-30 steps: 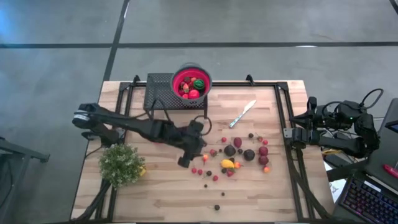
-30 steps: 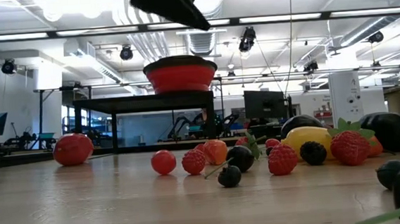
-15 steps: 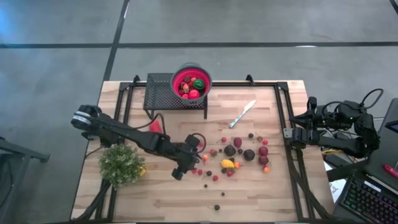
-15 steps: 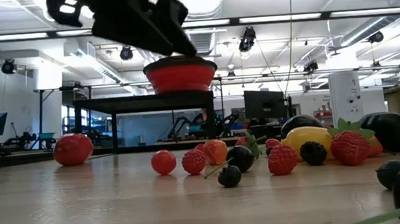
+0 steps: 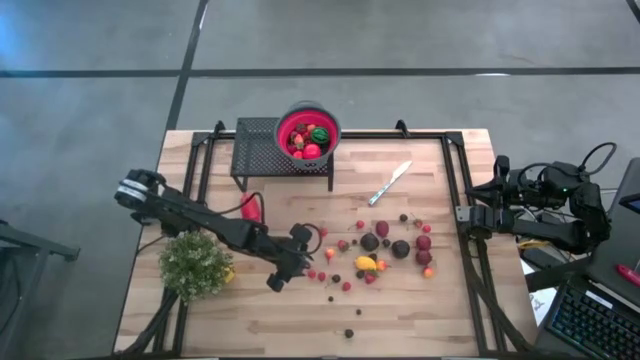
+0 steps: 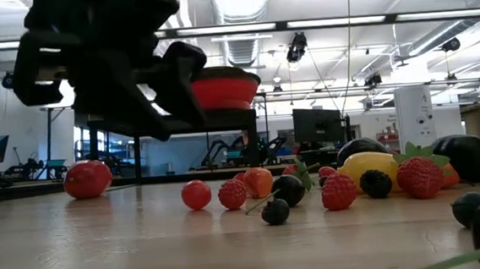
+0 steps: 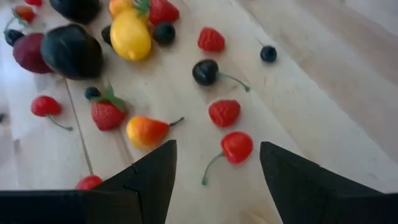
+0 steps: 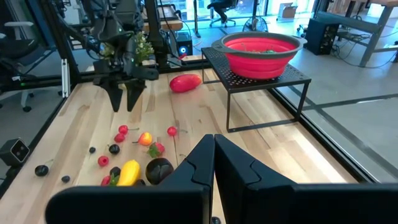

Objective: Pick & Place Fruit
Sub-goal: Put the red cherry into the red gray strainer bowl on the shelf

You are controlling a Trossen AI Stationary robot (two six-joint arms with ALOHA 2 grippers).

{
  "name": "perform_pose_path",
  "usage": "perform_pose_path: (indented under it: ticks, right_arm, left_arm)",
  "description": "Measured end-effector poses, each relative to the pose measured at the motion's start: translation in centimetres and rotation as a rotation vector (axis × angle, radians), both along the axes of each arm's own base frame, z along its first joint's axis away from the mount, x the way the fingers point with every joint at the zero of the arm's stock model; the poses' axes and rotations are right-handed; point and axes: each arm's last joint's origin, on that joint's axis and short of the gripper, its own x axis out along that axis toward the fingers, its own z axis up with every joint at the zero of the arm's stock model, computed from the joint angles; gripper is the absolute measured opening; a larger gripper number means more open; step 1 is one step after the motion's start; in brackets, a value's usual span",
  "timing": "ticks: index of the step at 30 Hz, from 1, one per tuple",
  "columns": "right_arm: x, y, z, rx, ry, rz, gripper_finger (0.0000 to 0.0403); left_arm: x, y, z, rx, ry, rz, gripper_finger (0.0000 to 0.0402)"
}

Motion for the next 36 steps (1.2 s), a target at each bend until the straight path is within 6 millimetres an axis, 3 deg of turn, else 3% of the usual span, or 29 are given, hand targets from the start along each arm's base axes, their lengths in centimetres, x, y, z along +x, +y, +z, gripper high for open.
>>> perform_pose_path:
  ticks: [12, 25, 36]
  right_arm:
    - [0.0, 0.0, 0.0, 0.0, 0.001, 0.0, 0.0008]
    - [0.0, 0.0, 0.0, 0.0, 0.0, 0.0, 0.0008]
    - [0.0, 0.0, 0.0, 0.0, 0.0, 0.0, 0.0008]
  left_arm:
    - [1.0, -0.6, -3.4, 0.01, 0.06, -0.051, 0.0236]
    - [2.8, -1.3, -5.4, -0.003, 0.104, -0.093, 0.0233]
    - [2.6, -1.3, -5.5, -0.017, 0.12, -0.09, 0.017]
